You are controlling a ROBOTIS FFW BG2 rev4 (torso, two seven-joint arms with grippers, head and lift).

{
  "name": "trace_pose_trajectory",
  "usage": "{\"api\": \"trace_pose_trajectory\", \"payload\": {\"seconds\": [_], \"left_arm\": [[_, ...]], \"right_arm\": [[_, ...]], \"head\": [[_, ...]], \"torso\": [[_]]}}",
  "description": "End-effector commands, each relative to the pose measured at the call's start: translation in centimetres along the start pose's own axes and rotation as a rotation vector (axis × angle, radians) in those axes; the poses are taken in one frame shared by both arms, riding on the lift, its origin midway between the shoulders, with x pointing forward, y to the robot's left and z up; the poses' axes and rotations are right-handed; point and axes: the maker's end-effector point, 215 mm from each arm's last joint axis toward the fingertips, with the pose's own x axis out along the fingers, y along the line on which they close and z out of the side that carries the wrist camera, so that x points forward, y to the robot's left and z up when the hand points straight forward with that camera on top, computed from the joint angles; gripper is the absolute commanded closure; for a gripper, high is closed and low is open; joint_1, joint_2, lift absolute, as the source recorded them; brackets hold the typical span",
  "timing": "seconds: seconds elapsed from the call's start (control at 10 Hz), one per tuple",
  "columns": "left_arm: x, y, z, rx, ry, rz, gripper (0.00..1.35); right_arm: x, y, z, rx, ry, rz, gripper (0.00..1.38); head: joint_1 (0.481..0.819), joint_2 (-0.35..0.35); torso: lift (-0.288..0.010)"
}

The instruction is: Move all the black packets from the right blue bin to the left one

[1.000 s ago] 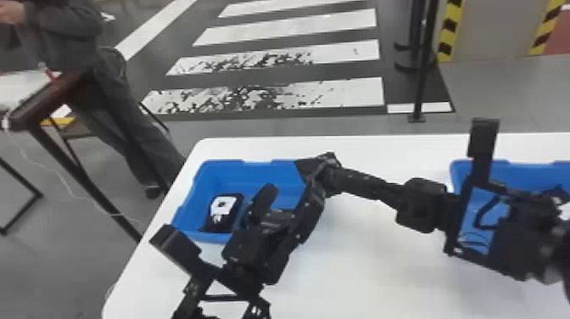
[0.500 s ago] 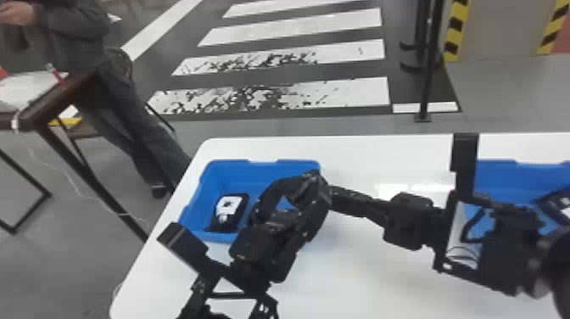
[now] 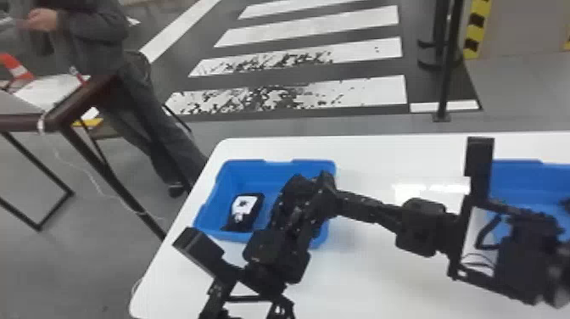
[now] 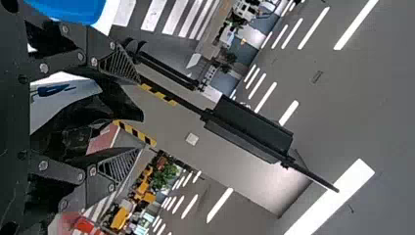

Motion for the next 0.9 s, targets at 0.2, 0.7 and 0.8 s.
{"api": "trace_pose_trajectory", "payload": {"seconds": [0.2, 0.7, 0.8], "left_arm": [[0.2, -0.2, 1.0, 0.078, -0.019, -0.006, 1.21], [-0.4, 0.8, 2.8, 0.069, -0.076, 0.025, 1.21], [-0.3, 1.3, 3.4, 0.079, -0.091, 0.035, 1.21]], "right_arm": [[0.3, -0.1, 1.9, -0.017, -0.039, 0.003, 1.26], [0.0, -0.8, 2.4, -0.003, -0.08, -0.007, 0.18], [0.0, -0.9, 2.2, 0.001, -0.079, -0.009, 0.0]], "head": [[0.695, 0.322], [0.695, 0.323], [0.695, 0.329]], "torso": [[-0.14], [-0.14], [-0.14]]}}
